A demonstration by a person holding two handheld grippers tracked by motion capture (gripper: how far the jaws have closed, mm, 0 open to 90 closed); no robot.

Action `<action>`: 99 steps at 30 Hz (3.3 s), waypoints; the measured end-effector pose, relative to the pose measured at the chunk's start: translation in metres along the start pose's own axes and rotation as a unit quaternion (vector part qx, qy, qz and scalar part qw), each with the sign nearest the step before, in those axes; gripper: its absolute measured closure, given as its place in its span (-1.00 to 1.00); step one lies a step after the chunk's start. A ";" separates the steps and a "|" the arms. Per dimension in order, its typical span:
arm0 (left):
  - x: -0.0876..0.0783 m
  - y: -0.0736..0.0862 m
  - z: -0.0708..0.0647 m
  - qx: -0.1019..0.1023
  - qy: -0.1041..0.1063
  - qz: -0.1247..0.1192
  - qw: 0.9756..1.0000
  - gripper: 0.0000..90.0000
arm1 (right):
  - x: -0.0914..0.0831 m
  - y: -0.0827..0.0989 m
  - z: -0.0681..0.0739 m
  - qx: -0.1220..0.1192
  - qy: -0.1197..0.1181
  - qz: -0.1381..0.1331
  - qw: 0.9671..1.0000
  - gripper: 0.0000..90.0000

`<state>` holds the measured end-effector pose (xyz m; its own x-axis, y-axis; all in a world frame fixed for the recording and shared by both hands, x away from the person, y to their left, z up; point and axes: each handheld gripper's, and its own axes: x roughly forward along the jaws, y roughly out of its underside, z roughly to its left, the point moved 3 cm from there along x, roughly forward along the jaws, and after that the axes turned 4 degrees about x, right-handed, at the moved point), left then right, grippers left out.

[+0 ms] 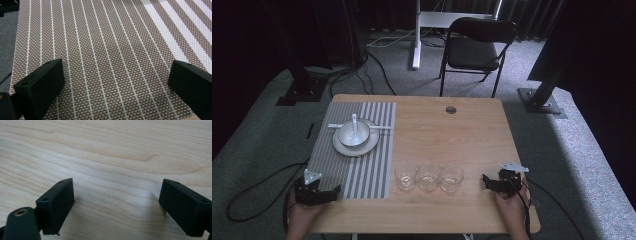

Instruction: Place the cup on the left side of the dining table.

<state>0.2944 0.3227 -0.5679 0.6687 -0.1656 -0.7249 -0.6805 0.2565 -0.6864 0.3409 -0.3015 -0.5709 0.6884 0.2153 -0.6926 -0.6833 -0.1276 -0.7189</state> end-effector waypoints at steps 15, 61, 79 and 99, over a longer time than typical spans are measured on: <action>-0.003 0.001 0.005 0.029 0.028 0.008 0.999 -0.98 | 0.000 0.000 0.000 0.001 0.000 0.000 1.000 -0.72; -0.018 -0.015 -0.039 0.116 0.125 -0.013 0.985 -0.94 | 0.000 0.000 0.000 0.000 0.000 0.000 1.000 -0.72; -0.024 -0.043 -0.069 0.155 0.169 -0.046 0.972 -0.94 | 0.000 0.000 0.000 0.000 0.000 0.000 1.000 -0.72; -0.029 -0.077 -0.100 0.192 0.206 -0.075 0.957 -0.94 | 0.000 0.000 0.000 0.000 0.000 0.000 1.000 -0.72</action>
<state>0.2975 0.2126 -0.5002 0.5213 -0.5690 -0.6360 -0.3729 0.5185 -0.7695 0.3410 -0.3015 -0.5709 0.6885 0.2156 -0.6924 -0.6832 -0.1274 -0.7190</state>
